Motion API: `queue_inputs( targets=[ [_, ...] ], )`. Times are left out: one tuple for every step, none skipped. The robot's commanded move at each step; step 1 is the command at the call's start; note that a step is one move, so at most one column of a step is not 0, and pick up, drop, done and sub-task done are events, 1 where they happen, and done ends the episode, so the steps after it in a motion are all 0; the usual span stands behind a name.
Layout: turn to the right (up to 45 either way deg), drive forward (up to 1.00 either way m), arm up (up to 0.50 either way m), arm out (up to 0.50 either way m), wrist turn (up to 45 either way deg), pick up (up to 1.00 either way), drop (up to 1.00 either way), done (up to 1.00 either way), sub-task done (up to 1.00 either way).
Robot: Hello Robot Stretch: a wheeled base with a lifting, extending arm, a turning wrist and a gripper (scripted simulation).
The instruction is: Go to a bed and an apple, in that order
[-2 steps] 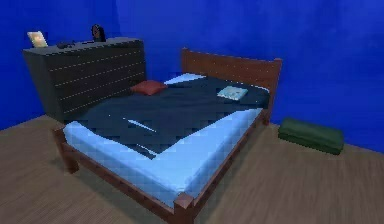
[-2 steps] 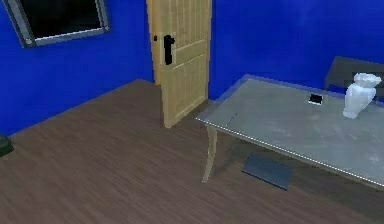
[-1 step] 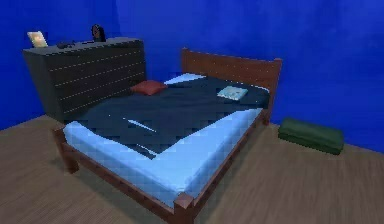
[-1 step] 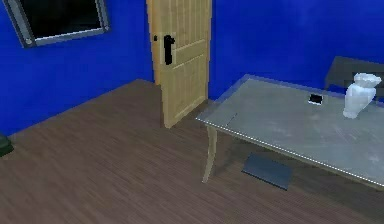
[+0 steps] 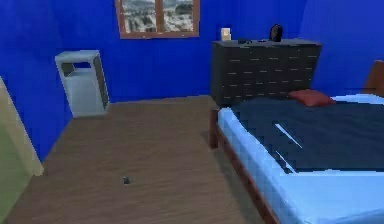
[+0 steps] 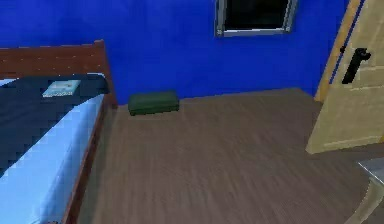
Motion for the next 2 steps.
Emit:
queue_inputs(
  targets=[
    [-45.0, 0.0, 0.0, 0.0, 0.0, 0.0, 0.0, 0.0, 0.0],
    [-3.0, 0.0, 0.0, 0.0, 0.0, 0.0, 0.0, 0.0, 0.0]
  ],
)
